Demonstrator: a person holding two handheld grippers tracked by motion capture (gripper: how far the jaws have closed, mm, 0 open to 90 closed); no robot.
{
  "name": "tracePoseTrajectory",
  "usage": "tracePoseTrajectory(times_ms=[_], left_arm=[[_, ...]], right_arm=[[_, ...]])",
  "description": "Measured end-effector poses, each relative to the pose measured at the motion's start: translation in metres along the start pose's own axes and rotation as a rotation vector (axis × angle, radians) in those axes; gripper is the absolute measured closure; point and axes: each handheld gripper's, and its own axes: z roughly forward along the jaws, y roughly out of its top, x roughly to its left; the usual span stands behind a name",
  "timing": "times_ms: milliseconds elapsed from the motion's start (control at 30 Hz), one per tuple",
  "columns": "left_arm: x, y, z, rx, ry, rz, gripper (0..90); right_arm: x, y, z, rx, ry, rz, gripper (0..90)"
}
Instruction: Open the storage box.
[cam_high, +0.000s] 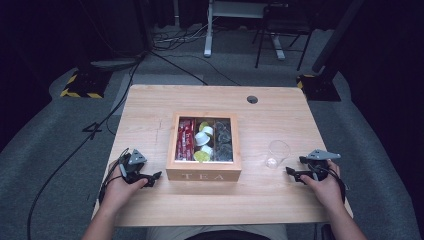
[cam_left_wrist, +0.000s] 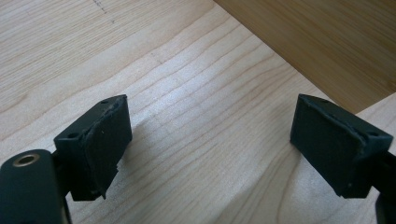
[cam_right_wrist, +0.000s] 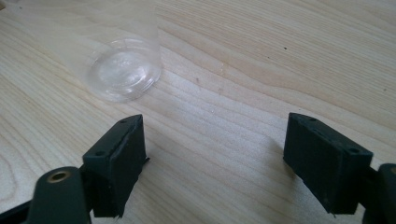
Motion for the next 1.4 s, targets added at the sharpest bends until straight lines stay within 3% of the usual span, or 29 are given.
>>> tracePoseTrajectory(times_ms=[200,300,433,467,533,700,833,900,1000,1100,1133,1200,1267,1300,1400], left_arm=[[0.001,0.0,0.0,-0.005,0.0,-0.019,15.6],[0.0,0.001,-0.001,-0.001,0.005,-0.016,17.4],[-0.001,0.004,-0.006,0.036,-0.01,0.003,23.4],[-0.002,0.006,-0.011,0.077,-0.014,0.042,23.5],[-0.003,0.01,-0.02,0.101,-0.016,0.066,24.8],[-0.009,0.019,-0.036,0.029,-0.042,0.051,25.7],[-0.013,0.024,-0.041,0.016,-0.052,0.056,23.8],[-0.019,0.03,-0.044,0.006,-0.063,0.039,23.7],[-0.027,0.036,-0.05,0.006,-0.084,0.068,24.3],[-0.034,0.04,-0.051,-0.012,-0.104,0.082,28.5],[-0.039,0.043,-0.051,-0.012,-0.119,0.096,36.1],[-0.045,0.046,-0.048,0.002,-0.114,0.12,41.3],[-0.047,0.046,-0.046,0.005,-0.112,0.124,44.5],[-0.049,0.047,-0.043,0.005,-0.12,0.132,51.3],[-0.051,0.048,-0.041,0.005,-0.142,0.139,60.0]], right_arm=[[0.001,0.0,0.0,-0.005,-0.004,0.0,22.7],[0.001,-0.001,-0.003,-0.005,-0.001,0.005,30.7],[0.001,0.001,-0.007,0.02,0.003,-0.003,36.5],[0.003,0.002,-0.01,0.019,0.004,-0.009,37.6],[0.007,0.004,-0.014,0.013,0.005,-0.017,39.1],[0.02,0.008,-0.023,0.026,0.016,-0.013,46.9],[0.026,0.01,-0.027,0.019,0.028,-0.001,48.1],[0.027,0.01,-0.028,0.012,0.035,-0.004,46.9],[0.026,0.01,-0.026,0.014,0.039,-0.005,46.3],[0.026,0.009,-0.026,0.009,0.047,-0.002,45.8],[0.026,0.009,-0.026,0.005,0.052,-0.001,45.7],[0.026,0.009,-0.026,0.002,0.048,-0.002,45.7],[0.027,0.009,-0.027,0.0,0.051,-0.005,45.8],[0.027,0.009,-0.027,-0.001,0.053,-0.007,45.9],[0.027,0.01,-0.027,-0.004,0.056,-0.01,46.0]])
